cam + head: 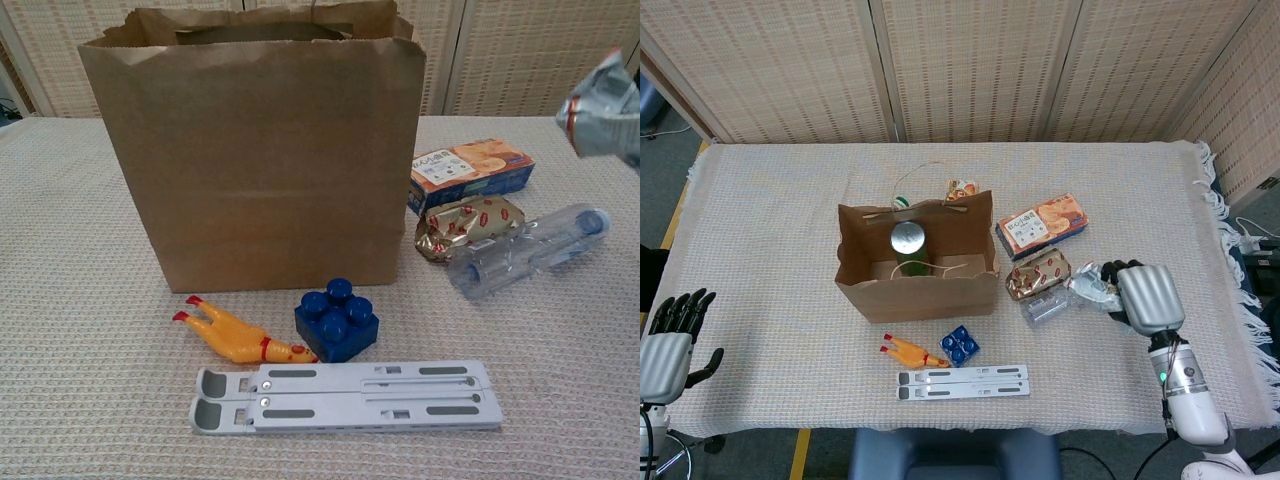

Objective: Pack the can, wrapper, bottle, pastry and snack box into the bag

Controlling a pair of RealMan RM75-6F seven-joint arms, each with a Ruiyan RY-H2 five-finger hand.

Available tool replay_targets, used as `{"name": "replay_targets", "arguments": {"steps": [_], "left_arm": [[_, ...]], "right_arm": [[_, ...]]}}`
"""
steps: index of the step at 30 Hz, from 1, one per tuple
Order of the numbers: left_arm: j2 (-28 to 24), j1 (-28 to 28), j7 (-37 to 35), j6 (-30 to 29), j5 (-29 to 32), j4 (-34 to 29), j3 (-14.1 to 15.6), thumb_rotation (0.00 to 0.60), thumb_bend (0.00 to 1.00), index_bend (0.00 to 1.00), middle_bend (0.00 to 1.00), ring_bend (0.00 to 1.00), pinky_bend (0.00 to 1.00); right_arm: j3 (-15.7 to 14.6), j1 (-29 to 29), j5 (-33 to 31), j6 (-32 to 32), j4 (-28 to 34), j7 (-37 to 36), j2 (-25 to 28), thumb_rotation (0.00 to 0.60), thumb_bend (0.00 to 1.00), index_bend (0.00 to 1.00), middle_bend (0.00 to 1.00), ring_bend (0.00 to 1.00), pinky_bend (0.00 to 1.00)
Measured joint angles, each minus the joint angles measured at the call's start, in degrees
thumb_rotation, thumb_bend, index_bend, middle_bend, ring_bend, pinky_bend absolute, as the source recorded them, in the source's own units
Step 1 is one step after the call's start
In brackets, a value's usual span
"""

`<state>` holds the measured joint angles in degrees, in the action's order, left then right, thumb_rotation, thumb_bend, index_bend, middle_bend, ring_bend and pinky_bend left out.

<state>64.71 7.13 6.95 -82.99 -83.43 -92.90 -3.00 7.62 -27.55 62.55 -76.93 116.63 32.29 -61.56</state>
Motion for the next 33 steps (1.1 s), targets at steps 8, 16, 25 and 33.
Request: {"name": "replay_targets", "arguments": {"steps": [8,16,25,33], "left_arm": [[-0.03,-0.01,-0.16,-0.01,0.01,0.00,-0.01,0.600,0.36,0.00,0.00,0.00,0.00],[-0.03,0.02,-0.26,0.05,0.00,0.14,-0.01,0.600,0.36,0.00,0.00,0.00,0.00],[-0.23,0.14,-1.26,0.34,-0.16,0.53,0.04,0.600,0.36,0.00,0.00,0.00,0.00],[-0.37,0.24,-1.93,0.51,-0.34,0.76,0.11,0.600,0.36,0.00,0.00,0.00,0.00]], "right_arm": [[12.58,-7.18,-5.18,-2.74,7.65,6.26,4.18,0.600,0.39,0.63,0.56,0.59,0.69],[18.93,-22.17,-12.43,-4.09,5.15,17.28,-6.03,0.600,0.39,0.61,0.56,0.58,0.69],[21.01,-33.83,-17.57,-4.61,-6.13,24.21,-20.81,0.600,0.39,0.58,0.56,0.57,0.67],[20.86,-43.89,-20.21,-3.97,-22.30,26.74,-36.33,0.600,0.28,0.37,0.47,0.41,0.58]]}}
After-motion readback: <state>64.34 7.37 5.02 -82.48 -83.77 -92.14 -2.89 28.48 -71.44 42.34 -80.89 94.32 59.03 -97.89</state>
